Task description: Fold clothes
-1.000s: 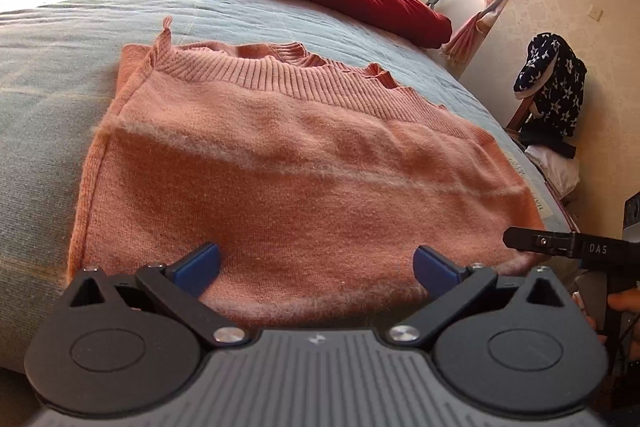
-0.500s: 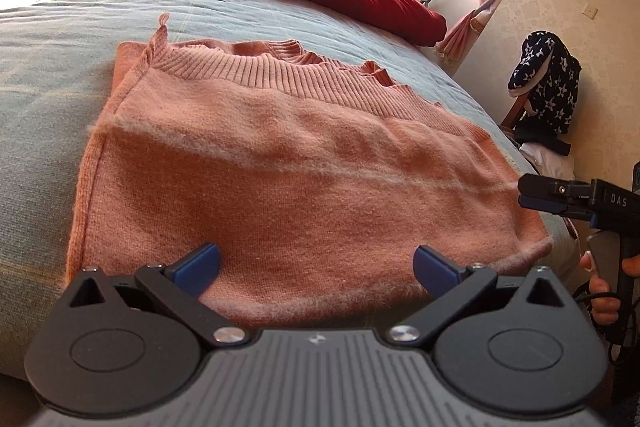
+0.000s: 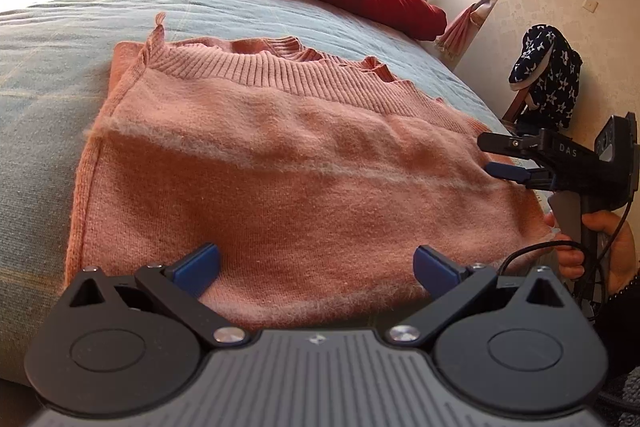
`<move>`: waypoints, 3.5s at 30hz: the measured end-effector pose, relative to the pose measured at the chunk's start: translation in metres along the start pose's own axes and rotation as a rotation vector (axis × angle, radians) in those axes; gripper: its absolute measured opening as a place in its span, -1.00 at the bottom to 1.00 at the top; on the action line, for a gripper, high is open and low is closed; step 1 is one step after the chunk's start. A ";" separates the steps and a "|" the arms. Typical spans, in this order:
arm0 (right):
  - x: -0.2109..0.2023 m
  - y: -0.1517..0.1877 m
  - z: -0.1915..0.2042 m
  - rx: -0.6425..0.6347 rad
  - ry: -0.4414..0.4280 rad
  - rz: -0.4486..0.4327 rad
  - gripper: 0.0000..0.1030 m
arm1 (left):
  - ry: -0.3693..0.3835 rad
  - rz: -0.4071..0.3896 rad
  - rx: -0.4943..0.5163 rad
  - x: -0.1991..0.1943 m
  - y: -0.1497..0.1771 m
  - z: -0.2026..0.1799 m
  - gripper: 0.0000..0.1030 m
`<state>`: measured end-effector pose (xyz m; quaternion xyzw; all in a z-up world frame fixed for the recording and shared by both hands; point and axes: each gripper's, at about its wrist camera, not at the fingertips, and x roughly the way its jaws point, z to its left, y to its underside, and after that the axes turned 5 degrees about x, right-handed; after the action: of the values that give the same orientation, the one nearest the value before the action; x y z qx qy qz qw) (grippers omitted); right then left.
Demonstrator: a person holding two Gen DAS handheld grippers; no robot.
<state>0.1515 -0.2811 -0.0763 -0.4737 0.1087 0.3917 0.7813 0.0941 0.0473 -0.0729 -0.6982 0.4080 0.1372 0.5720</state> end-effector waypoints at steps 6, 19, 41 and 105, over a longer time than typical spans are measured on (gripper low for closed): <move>-0.040 -0.009 -0.021 0.117 -0.009 -0.103 1.00 | -0.004 0.005 -0.007 0.003 -0.003 0.001 0.99; -0.012 0.012 -0.026 0.034 0.041 -0.057 1.00 | 0.010 -0.024 -0.097 -0.008 -0.018 0.007 0.99; -0.002 0.024 -0.001 -0.128 0.181 -0.047 1.00 | 0.128 -0.208 -0.380 -0.016 -0.054 0.089 0.99; 0.010 0.028 0.020 -0.196 0.321 -0.018 1.00 | 0.622 0.233 -0.475 0.108 -0.088 0.164 0.99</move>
<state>0.1339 -0.2523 -0.0894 -0.6049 0.1888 0.3127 0.7076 0.2709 0.1530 -0.1337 -0.7682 0.5950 0.0738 0.2246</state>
